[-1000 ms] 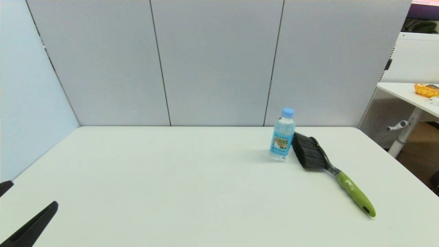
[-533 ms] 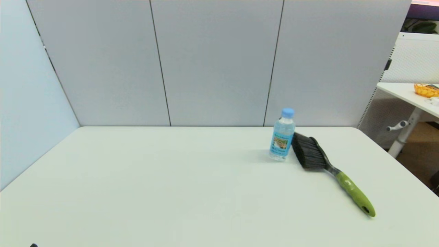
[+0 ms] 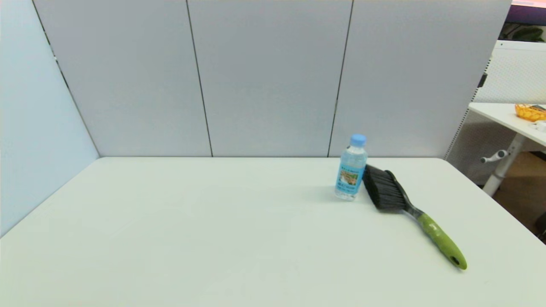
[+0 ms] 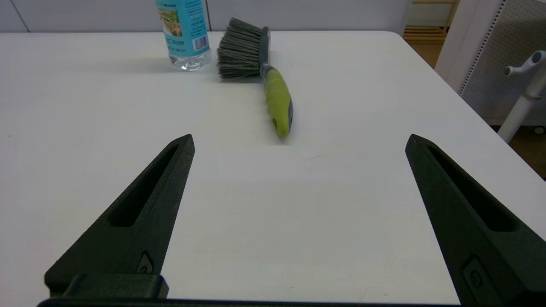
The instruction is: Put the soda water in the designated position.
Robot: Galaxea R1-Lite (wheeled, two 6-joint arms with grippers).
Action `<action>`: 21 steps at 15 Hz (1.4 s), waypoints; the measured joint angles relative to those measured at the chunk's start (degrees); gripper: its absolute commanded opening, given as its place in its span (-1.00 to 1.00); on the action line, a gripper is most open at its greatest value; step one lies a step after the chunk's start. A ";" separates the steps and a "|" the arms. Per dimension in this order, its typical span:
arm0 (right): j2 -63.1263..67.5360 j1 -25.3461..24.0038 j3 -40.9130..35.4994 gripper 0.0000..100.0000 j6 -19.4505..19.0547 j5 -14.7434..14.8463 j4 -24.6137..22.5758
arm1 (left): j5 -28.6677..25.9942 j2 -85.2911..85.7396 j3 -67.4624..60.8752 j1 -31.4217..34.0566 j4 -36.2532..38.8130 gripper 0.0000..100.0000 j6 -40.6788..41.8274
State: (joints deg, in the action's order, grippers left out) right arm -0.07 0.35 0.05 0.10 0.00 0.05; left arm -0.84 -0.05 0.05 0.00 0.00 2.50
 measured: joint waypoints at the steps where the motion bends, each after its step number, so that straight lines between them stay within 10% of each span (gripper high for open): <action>1: 0.00 -0.02 0.00 1.00 0.00 0.00 -0.02 | 0.02 0.07 -0.02 0.00 0.02 1.00 -0.16; 21: 0.00 0.00 0.09 1.00 -0.28 0.07 0.09 | 2.93 0.23 -0.05 0.00 0.24 1.00 -7.27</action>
State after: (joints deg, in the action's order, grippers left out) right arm -0.07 0.35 0.13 -0.18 0.07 0.13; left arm 2.08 0.18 0.00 0.00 0.24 -4.77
